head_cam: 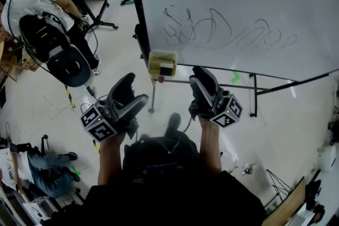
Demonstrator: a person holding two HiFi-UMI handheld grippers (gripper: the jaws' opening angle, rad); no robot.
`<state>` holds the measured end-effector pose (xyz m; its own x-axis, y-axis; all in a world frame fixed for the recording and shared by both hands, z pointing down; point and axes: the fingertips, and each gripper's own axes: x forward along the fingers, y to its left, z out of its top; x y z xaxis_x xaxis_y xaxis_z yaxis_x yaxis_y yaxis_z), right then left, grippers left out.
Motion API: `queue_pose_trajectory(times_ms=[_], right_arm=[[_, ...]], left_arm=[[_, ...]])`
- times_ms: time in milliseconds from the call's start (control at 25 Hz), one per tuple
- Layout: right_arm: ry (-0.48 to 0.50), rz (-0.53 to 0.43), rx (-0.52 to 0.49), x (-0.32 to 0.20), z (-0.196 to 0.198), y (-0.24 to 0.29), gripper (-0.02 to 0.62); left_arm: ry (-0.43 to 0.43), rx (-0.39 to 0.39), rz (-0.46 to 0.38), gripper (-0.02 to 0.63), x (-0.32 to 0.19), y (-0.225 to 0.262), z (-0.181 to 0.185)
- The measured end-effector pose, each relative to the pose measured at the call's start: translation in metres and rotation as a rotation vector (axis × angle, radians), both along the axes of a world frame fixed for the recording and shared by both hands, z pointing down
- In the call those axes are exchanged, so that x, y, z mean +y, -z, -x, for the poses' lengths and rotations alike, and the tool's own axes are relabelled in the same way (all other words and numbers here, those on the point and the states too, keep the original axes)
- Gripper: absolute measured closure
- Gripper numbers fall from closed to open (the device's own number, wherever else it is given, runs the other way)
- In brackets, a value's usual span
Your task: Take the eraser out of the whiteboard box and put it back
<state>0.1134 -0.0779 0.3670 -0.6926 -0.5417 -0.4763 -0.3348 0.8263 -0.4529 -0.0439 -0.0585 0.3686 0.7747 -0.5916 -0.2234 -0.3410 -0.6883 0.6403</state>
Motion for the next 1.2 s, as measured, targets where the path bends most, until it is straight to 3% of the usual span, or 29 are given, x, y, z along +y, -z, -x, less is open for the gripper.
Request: queue_pose_trajectory(times_ms=[520, 840, 1200], right_arm=[[-0.147, 0.063, -0.026, 0.098, 0.059, 0.005, 0.44], [-0.225, 0.059, -0.022, 0.17, 0.08, 0.013, 0.449], [-0.269, 0.071, -0.025, 0.201, 0.095, 0.034, 0.456]], left_arm=[[-0.103, 0.096, 0.003, 0.178, 0.074, -0.007, 0.081], [-0.196, 0.133, -0.005, 0.178, 0.13, -0.008, 0.097], [-0.248, 0.132, -0.02, 0.178, 0.154, 0.003, 0.104]])
